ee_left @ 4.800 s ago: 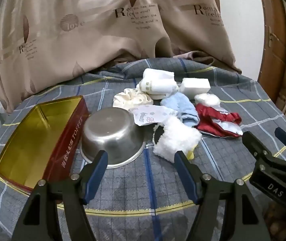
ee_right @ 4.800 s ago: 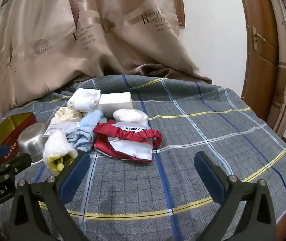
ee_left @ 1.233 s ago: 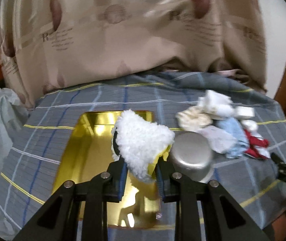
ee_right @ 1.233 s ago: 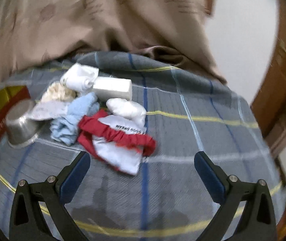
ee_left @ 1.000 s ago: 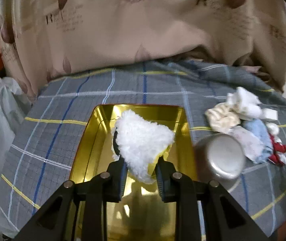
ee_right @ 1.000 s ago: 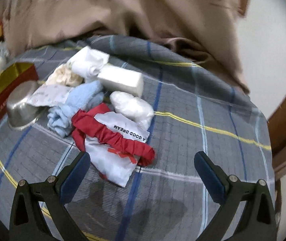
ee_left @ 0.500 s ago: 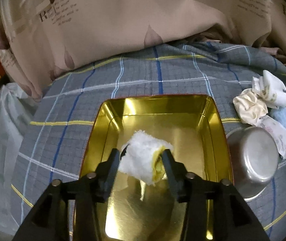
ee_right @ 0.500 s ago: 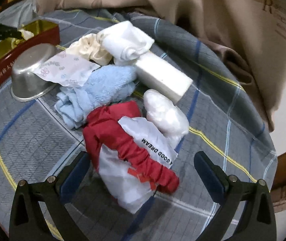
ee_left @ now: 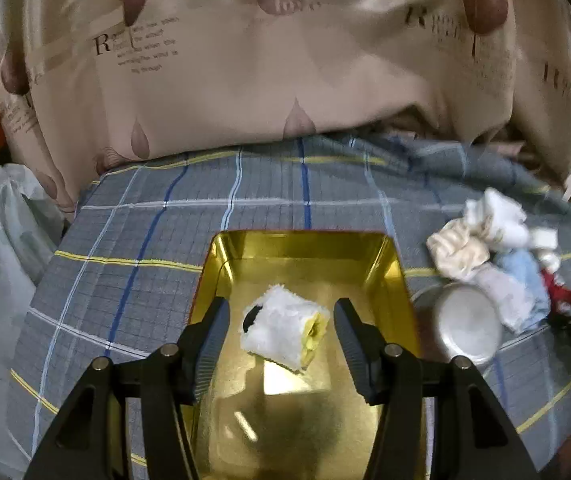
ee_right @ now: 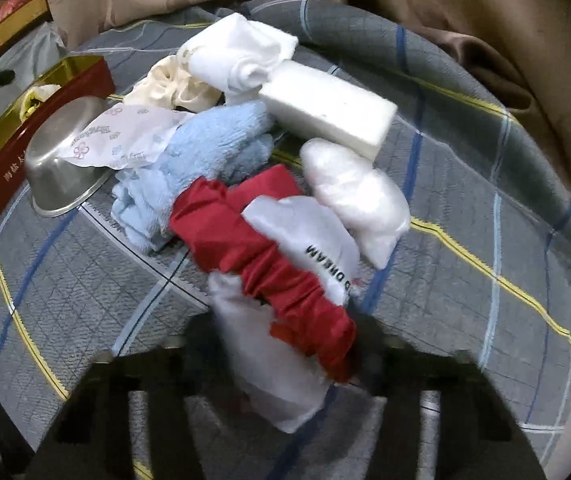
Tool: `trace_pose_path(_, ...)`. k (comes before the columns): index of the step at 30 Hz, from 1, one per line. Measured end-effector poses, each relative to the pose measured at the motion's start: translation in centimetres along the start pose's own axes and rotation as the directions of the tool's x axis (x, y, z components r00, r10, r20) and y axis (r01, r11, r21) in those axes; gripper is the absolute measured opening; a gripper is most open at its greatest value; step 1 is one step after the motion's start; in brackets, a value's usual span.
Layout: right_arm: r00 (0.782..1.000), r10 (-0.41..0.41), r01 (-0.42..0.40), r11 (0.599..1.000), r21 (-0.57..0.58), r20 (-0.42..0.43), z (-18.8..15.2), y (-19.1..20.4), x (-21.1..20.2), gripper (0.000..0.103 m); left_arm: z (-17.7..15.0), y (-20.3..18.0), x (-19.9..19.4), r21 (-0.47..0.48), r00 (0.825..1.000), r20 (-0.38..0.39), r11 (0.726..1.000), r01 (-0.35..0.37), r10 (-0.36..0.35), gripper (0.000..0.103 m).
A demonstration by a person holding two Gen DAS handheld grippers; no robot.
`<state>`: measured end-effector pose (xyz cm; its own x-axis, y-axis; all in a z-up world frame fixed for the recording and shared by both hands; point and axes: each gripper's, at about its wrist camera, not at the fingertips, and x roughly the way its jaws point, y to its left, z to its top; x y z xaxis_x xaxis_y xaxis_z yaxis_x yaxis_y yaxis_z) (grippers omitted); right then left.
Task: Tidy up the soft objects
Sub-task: 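Carry the red-and-white cloth over the tin and open the right gripper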
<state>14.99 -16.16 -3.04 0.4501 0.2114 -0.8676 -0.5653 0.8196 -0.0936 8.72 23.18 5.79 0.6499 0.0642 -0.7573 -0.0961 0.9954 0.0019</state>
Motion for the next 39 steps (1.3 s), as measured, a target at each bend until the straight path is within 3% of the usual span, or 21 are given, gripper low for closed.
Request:
trace_pose_path(4, 0.999, -0.043, 0.043, 0.999, 0.008, -0.011, -0.1, -0.1, -0.5, 0.018, 0.1, 1.0, -2.3, -0.054, 0.999, 0.030, 0.998, -0.009, 0.011, 0.055)
trace_pose_path(7, 0.998, -0.068, 0.068, 0.997, 0.039, 0.009, -0.9, -0.3, -1.5, 0.018, -1.2, 1.5, -4.4, -0.133, 0.996, 0.040, 0.988, -0.073, 0.079, 0.055)
trace_pose_path(14, 0.995, -0.010, -0.003, 0.991, 0.132, 0.098, -1.5, 0.0, -6.7, 0.017, -9.1, 0.7, -9.7, -0.248, 0.992, 0.030, 0.962, -0.111, 0.122, 0.055)
trace_pose_path(17, 0.989, 0.046, -0.063, 0.990, 0.122, 0.141, 0.5, 1.6, -8.6, 0.017, -12.7, 0.4, -11.4, -0.311, 0.987, 0.010, 0.938, -0.151, 0.163, 0.055)
trace_pose_path(20, 0.978, 0.102, -0.119, 0.989, 0.087, 0.181, 3.6, 4.3, -9.9, 0.017, -15.6, 0.5, -12.6, -0.373, 0.968, -0.022, 0.896, -0.241, 0.251, 0.055)
trace_pose_path(24, 0.957, 0.198, -0.199, 0.980, -0.016, 0.210, 9.4, 10.0, -10.3, 0.018, -16.4, 1.0, -12.7, -0.358, 0.937, -0.033, 0.871, -0.336, 0.348, 0.055)
trace_pose_path(26, 0.953, 0.227, -0.215, 0.973, -0.079, 0.201, 12.4, 13.2, -9.3, 0.018, -16.5, 1.1, -12.5, -0.340, 0.920, -0.039, 0.860, -0.380, 0.391, 0.055)
trace_pose_path(30, 0.957, 0.249, -0.215, 0.953, -0.215, 0.145, 17.8, 20.1, -5.3, 0.018, -16.7, 1.7, -12.4, -0.324, 0.911, -0.018, 0.859, -0.396, 0.413, 0.055)
trace_pose_path(35, 0.975, 0.214, -0.186, 0.928, -0.322, 0.053, 21.3, 25.9, 0.3, 0.018, -16.7, 2.5, -12.0, -0.330, 0.913, -0.025, 0.859, -0.392, 0.407, 0.055)
trace_pose_path(39, 0.983, 0.183, -0.170, 0.918, -0.357, 0.002, 22.3, 27.8, 2.8, 0.018, -16.5, 2.0, -11.9, -0.297, 0.907, -0.005, 0.866, -0.403, 0.421, 0.055)
